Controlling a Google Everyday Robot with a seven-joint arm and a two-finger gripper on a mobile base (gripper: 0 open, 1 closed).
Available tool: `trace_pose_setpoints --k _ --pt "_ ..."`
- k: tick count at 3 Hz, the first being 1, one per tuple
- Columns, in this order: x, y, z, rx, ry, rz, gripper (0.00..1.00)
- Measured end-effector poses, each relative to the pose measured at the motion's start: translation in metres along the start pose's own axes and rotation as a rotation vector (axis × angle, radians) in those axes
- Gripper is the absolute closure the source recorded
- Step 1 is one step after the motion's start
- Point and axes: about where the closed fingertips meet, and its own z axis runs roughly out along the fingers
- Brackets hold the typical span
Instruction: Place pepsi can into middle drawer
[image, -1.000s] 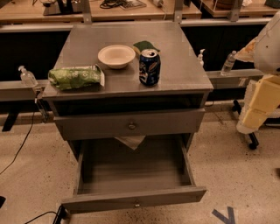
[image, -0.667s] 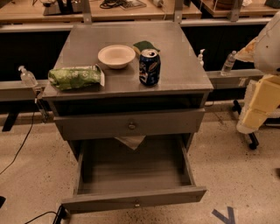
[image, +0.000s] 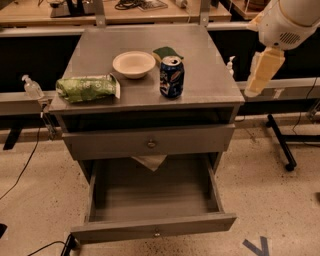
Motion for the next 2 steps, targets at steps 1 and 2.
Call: trace_pose_setpoints --k 1,2 --pt "-0.006 -0.051 0.033 0.060 -0.062 0.028 0.00" --pt "-0.015 -0.082 0.059 0.075 -0.176 0.071 0.00"
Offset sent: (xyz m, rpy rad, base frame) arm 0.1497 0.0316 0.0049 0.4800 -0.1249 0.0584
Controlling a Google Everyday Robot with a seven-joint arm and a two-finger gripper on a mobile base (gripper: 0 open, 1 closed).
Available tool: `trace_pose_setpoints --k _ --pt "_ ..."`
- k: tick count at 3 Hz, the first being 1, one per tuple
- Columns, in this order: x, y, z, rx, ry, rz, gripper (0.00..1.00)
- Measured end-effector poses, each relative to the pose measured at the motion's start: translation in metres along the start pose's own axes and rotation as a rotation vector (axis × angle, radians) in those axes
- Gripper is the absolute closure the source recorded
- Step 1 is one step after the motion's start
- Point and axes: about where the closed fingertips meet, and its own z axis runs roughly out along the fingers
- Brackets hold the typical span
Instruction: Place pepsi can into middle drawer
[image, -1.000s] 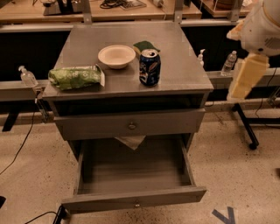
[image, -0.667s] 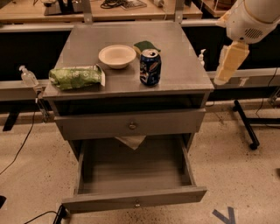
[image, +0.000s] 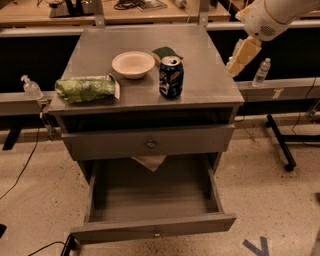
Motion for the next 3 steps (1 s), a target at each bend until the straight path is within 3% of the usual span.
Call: trace_pose_setpoints --k 2,3 --pt "-0.041 -0.002 0.026 -0.101 -0.351 0.145 0.00" --pt "-0.060 0.011 0.050 -0.188 -0.445 0.195 0.00"
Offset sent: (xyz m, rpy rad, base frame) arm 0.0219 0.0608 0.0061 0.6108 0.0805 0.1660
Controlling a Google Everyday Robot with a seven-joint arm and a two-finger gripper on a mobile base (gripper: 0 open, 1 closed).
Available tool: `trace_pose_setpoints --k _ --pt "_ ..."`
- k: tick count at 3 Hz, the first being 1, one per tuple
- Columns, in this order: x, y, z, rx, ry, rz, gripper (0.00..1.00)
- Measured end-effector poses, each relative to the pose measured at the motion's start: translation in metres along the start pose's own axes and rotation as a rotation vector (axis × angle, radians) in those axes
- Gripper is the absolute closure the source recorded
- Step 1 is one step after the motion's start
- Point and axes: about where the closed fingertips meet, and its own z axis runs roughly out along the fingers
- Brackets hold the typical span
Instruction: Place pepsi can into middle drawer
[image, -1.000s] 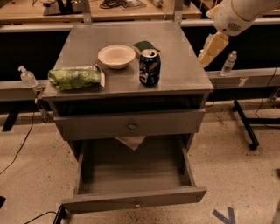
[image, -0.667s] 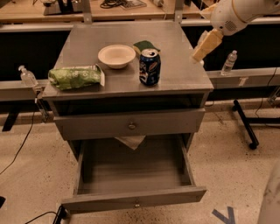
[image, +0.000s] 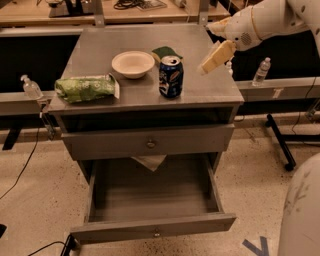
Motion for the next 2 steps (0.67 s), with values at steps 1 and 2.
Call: trace_pose_setpoints --k 1,2 --pt "-0.004 0.003 0.021 -0.033 -0.056 0.040 0.00" --pt "-0.007 0.002 0.038 -0.043 -0.097 0.064 0.00"
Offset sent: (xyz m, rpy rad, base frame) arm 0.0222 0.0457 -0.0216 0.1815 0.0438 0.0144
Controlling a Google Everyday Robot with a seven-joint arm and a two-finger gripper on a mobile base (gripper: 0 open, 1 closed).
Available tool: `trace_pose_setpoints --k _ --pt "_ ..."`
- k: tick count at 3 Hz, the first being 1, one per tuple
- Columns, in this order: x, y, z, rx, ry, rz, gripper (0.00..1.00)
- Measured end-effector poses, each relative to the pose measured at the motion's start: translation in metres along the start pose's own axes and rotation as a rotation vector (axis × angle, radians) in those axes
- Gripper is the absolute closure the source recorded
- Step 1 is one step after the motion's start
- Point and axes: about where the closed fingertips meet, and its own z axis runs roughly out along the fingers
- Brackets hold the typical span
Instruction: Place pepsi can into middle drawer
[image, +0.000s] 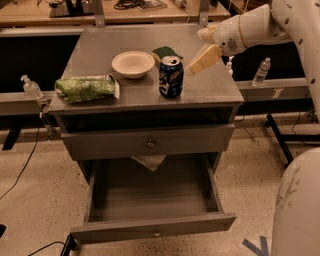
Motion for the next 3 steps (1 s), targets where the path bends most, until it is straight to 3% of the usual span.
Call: trace_pose_setpoints --k 2,3 --pt "-0.018 0.016 0.049 -0.077 -0.047 0.010 0.02" --pt "-0.019 0.025 0.060 -0.101 -0.032 0.014 0.23"
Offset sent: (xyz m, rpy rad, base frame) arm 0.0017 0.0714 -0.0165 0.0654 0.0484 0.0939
